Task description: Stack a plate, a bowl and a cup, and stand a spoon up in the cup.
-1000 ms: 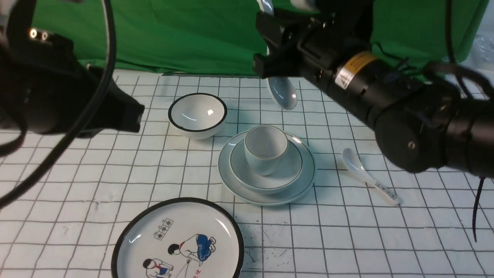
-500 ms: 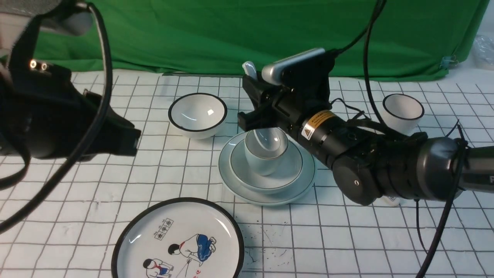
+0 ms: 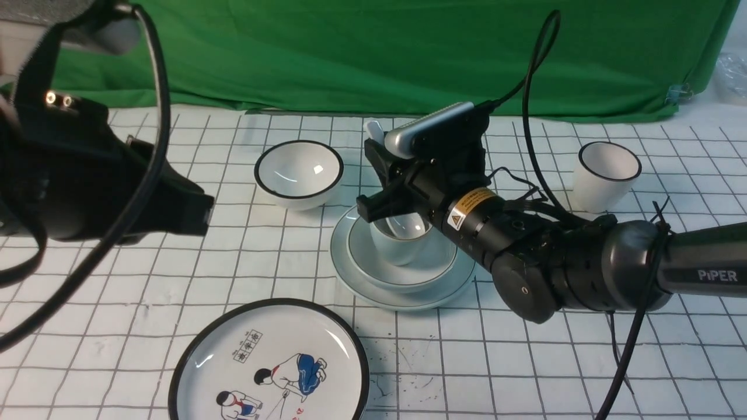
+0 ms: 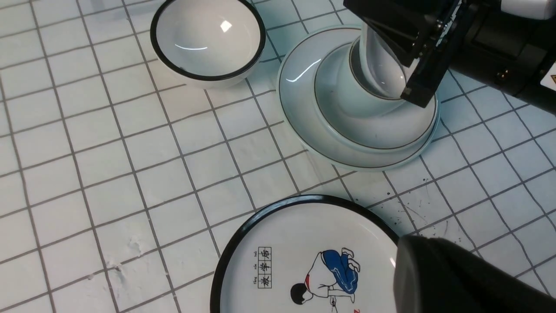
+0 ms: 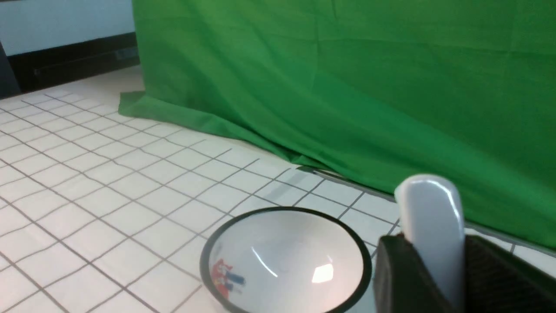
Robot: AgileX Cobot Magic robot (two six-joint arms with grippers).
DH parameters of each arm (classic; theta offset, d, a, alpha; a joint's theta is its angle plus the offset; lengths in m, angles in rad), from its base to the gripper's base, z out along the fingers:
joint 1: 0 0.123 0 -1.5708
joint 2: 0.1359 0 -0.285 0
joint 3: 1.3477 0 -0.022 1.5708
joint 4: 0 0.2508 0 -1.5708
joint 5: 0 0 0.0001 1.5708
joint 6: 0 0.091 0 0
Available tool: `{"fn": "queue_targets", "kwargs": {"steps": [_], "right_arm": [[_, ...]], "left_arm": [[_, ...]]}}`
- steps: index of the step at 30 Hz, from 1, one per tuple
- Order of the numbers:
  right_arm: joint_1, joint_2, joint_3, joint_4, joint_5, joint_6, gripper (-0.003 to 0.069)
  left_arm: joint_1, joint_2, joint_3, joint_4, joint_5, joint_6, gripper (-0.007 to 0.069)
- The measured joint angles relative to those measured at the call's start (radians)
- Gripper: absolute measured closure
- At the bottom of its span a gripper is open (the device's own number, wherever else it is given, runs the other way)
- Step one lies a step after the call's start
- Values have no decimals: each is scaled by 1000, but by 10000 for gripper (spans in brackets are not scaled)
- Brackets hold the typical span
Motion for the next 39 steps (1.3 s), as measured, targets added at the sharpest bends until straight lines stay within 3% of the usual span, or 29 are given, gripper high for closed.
{"fn": "queue_targets", "kwargs": {"steps": [6, 16, 23, 27, 32, 36, 39], "right_arm": [[0, 0, 0, 0, -5, -1, 384], [0, -31, 0, 0, 4, -10, 379], [0, -312, 0, 0, 580, -201, 601], [-16, -522, 0, 0, 930, -175, 629], [-100, -792, 2, 0, 1331, -35, 629], [-155, -965, 60, 0, 1374, 32, 633], [-201, -1190, 221, 0, 1234, 129, 633]], "left_arm": [[0, 0, 0, 0, 0, 0, 624], [0, 0, 0, 16, 0, 0, 624], [0, 0, 0, 20, 16, -1, 624], [0, 0, 0, 41, 17, -1, 624], [0, 0, 0, 54, 20, -2, 624], [0, -12, 0, 55, 20, -2, 624], [0, -62, 20, 56, 12, -6, 624]]}}
